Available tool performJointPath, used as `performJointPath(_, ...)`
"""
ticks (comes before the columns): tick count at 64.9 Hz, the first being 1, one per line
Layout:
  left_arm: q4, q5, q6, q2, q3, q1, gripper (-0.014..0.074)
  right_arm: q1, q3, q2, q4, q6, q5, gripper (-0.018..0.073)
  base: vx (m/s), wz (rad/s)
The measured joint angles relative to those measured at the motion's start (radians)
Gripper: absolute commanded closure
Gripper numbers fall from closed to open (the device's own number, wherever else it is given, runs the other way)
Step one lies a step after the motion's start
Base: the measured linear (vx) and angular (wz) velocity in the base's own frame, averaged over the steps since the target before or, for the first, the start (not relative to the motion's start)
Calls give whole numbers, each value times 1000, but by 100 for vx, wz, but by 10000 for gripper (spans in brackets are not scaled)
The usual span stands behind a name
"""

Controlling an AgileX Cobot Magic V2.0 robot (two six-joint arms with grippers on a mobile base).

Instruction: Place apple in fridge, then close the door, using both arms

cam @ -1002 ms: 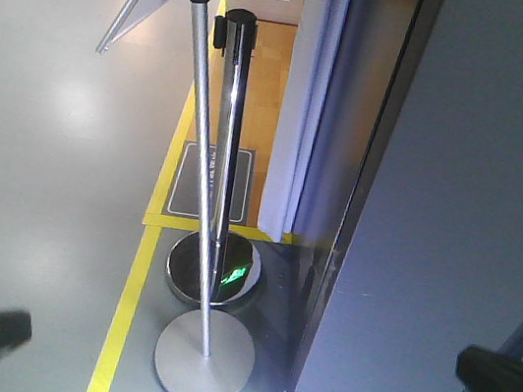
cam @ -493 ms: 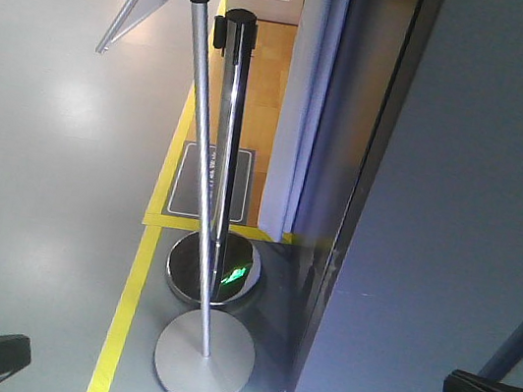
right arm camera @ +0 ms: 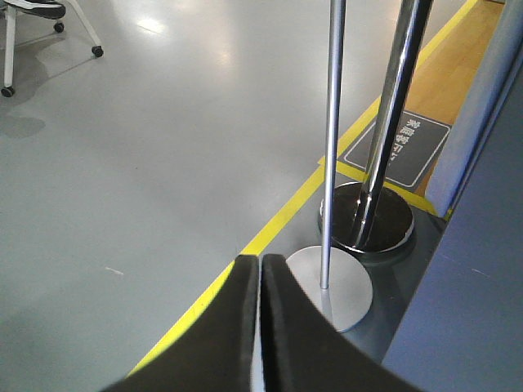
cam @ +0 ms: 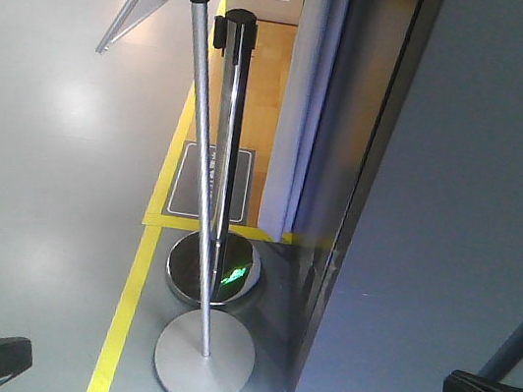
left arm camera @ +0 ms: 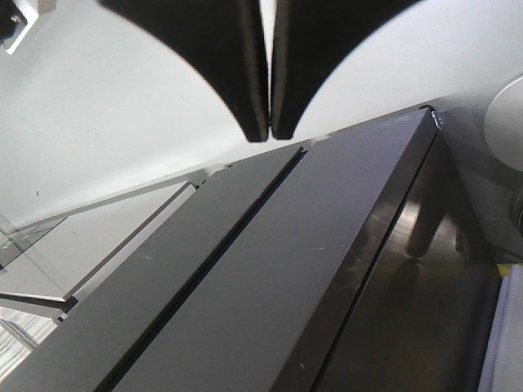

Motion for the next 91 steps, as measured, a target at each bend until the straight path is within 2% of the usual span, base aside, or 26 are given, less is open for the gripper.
performJointPath(91, 0, 0, 0, 0, 0, 0, 603, 0, 0, 0, 0, 0, 1, 564, 0, 0)
